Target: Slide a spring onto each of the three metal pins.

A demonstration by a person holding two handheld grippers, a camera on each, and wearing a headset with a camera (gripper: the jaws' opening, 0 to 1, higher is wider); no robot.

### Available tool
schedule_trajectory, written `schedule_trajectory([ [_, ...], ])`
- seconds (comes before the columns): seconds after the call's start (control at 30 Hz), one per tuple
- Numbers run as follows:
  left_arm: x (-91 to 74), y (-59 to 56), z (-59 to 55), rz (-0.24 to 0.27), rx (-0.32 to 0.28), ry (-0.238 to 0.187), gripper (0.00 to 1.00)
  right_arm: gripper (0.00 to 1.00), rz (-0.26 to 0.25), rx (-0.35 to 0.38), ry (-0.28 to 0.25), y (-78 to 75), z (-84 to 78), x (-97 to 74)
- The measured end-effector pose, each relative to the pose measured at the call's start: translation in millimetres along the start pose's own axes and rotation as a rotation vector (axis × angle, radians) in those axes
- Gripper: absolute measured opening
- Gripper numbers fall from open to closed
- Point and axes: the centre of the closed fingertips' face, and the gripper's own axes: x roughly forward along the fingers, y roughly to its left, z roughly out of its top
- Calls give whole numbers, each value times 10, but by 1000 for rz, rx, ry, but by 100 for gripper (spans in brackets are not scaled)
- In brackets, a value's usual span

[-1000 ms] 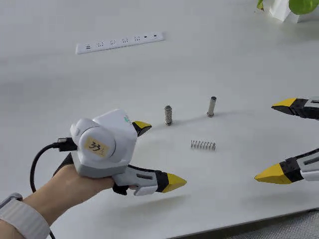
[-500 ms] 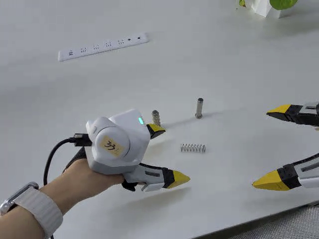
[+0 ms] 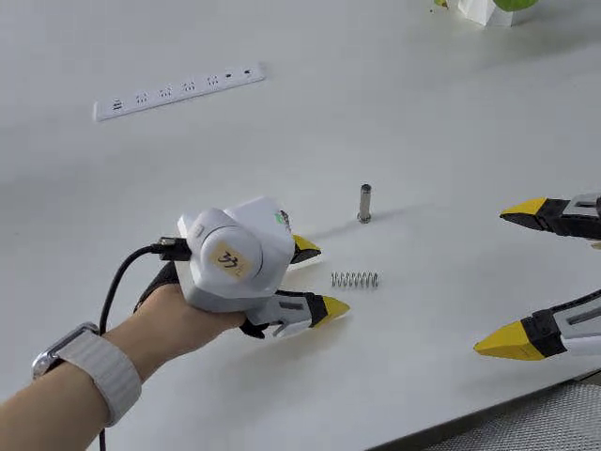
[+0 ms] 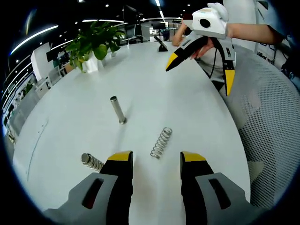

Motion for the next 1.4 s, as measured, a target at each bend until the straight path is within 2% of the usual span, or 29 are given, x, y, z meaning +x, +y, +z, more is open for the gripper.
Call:
schedule_trajectory([
  [0.2, 47, 4, -20, -24, 20, 30, 26, 92, 0, 9, -4, 22, -12, 2],
  [0.63, 136, -38, -58, -84, 138, 100, 14, 91, -11, 32, -14, 27, -61, -38],
  [0.8, 152, -71, -65, -108, 174, 121, 14, 91, -13, 38, -15, 34, -80, -42],
  [0.97, 177, -88, -52, -127, 183, 131, 11, 90, -14, 43, -17, 43, -92, -42],
  [1.03, 183, -82, -63, -132, 164, 144, 8, 90, -15, 45, -19, 44, -92, -44],
  [1.2, 187, -57, -65, -137, 158, 146, 8, 90, -16, 48, -21, 44, -84, -37],
  [1.4, 192, -50, -70, -128, 110, 150, 7, 90, -11, 47, -17, 64, -88, -6],
])
